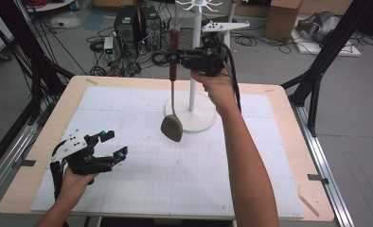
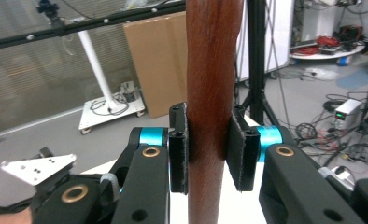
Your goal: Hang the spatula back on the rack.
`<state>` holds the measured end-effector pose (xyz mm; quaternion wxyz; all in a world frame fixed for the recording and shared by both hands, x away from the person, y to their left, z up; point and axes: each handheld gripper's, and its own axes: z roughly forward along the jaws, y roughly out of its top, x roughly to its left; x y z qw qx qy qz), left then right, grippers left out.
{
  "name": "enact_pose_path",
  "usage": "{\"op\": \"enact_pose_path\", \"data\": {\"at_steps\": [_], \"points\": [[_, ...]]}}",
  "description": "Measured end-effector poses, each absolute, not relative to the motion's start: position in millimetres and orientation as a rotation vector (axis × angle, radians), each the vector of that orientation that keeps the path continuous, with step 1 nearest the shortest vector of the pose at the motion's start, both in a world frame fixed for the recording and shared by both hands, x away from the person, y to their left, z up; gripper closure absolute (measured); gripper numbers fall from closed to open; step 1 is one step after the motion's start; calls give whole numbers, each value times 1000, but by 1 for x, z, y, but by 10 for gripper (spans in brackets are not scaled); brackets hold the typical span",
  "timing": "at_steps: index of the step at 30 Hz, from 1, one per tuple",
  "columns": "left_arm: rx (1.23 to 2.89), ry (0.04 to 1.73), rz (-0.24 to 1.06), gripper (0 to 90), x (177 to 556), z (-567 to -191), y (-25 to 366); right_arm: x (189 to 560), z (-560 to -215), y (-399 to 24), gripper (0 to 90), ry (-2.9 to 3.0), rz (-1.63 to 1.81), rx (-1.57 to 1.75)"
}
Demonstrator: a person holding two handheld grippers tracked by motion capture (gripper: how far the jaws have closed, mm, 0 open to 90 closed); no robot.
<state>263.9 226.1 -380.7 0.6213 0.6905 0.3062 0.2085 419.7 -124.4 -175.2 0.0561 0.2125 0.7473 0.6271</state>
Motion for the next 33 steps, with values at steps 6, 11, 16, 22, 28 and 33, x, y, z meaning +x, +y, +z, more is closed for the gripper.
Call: {"op": "enact_pose_path", "data": {"at_steps": [6, 11, 16, 22, 28, 33], "points": [[1583, 717, 485, 220, 266, -381, 231, 438, -164, -126, 734, 2235, 1881, 694], [1590, 713, 473, 221, 267, -383, 229, 452, -158, -128, 733, 2217, 1874, 721], [1588, 714, 473, 225, 268, -383, 230, 462, -148, -126, 734, 2224, 1863, 724], [1585, 720, 470, 225, 268, -384, 230, 474, -140, -129, 733, 2210, 1864, 765], [1581, 716, 464, 226, 269, -384, 229, 482, -140, -134, 733, 2187, 1869, 813], [1579, 718, 464, 226, 269, -384, 230, 484, -142, -136, 733, 2180, 1858, 842]]}}
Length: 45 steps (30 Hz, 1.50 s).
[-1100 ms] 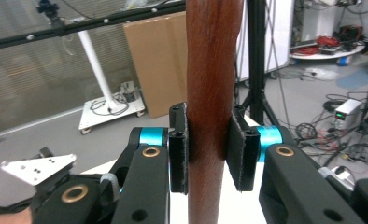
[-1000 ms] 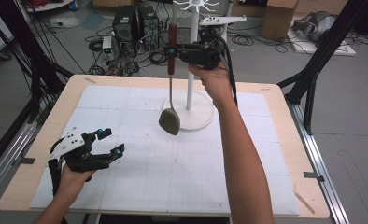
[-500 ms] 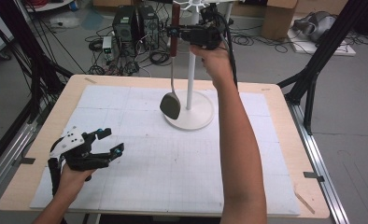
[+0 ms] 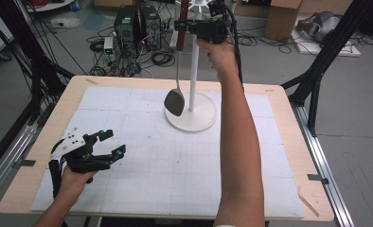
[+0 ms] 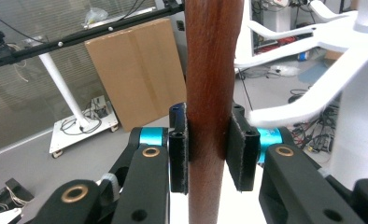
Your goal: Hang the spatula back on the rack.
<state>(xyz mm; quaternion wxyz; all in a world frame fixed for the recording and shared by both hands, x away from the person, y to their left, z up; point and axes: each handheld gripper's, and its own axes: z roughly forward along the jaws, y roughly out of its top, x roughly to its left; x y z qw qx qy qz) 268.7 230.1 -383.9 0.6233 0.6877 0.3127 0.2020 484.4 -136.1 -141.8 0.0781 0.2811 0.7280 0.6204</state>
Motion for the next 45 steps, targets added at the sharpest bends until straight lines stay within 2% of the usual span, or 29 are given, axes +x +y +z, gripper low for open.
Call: {"op": "enact_pose_path", "data": {"at_steps": [10, 16, 21, 32, 37, 45], "points": [[1586, 716, 465, 226, 269, -384, 231, 480, -145, -137, 715, 2176, 1752, 897], [1584, 725, 463, 225, 269, -385, 232, 462, -146, -141, 488, 2121, 1659, 915], [1583, 726, 468, 225, 269, -385, 233, 441, -160, -152, 430, 2114, 1626, 883], [1551, 741, 479, 209, 271, -387, 239, 378, -213, -204, 194, 1986, 1587, 877], [1541, 739, 434, 205, 273, -388, 241, 347, -244, -231, 181, 1967, 1528, 893], [1533, 732, 436, 197, 272, -388, 240, 303, -296, -269, 181, 1965, 1495, 959]]}}
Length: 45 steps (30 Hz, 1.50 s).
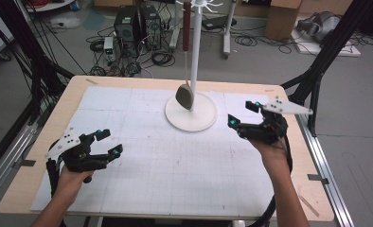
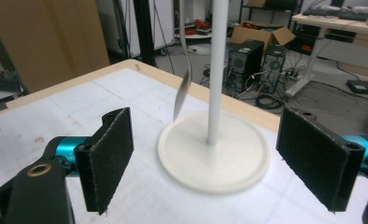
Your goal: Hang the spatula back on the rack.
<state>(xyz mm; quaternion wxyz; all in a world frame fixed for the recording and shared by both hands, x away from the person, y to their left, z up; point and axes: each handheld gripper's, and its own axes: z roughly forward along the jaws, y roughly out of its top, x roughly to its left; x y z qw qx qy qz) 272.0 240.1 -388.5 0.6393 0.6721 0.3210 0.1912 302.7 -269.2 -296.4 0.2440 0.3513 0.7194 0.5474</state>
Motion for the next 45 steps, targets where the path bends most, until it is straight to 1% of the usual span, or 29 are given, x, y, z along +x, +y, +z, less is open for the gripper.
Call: {"op": "enact_pose_path", "data": {"at_steps": [9, 13, 19, 27, 45], "points": [[1521, 737, 460, 197, 270, -388, 240, 253, -354, -297, 181, 1871, 1412, 1100], [1519, 738, 462, 196, 268, -388, 240, 238, -368, -304, 181, 1851, 1393, 1144], [1519, 735, 468, 196, 265, -389, 240, 220, -374, -310, 181, 1839, 1343, 1164], [1528, 721, 463, 197, 262, -389, 236, 209, -375, -321, 180, 1788, 1346, 1194], [1536, 725, 457, 198, 261, -392, 234, 209, -379, -329, 180, 1768, 1338, 1221]]}}
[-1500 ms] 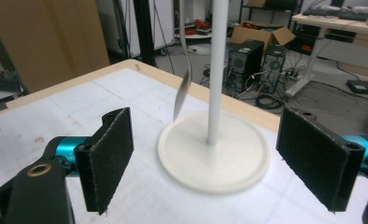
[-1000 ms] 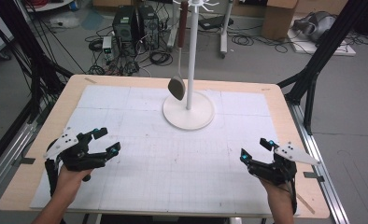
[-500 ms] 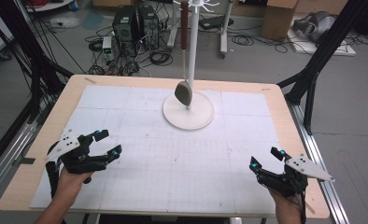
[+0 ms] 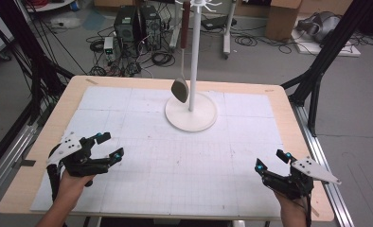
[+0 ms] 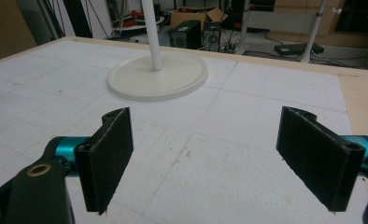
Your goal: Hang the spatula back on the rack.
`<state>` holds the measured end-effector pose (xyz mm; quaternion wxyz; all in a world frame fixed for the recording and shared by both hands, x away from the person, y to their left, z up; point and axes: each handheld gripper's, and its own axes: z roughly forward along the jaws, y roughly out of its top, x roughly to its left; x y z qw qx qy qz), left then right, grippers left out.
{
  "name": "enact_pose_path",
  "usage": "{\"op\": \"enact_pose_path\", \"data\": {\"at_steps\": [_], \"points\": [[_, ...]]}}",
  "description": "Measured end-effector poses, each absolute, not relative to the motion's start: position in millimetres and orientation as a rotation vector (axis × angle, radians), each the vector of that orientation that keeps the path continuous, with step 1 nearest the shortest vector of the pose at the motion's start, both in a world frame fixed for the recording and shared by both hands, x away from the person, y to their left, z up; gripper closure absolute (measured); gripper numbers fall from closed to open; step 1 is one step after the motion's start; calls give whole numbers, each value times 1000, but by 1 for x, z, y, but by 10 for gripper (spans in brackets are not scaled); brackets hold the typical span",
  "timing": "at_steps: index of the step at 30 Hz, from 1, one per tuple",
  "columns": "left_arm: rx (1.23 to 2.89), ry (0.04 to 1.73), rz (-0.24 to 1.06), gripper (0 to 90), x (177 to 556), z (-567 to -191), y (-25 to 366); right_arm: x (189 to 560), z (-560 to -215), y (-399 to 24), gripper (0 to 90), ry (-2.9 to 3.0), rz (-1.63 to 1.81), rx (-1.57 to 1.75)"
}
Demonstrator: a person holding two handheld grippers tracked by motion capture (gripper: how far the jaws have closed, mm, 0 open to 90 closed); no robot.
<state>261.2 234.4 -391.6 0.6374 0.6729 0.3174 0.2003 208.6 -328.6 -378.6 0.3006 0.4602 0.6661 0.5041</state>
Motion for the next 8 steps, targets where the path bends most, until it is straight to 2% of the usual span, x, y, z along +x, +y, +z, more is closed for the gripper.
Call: {"op": "enact_pose_path", "data": {"at_steps": [8], "points": [[1540, 733, 456, 198, 262, -392, 234, 210, -380, -327, 180, 1777, 1327, 1215]]}}
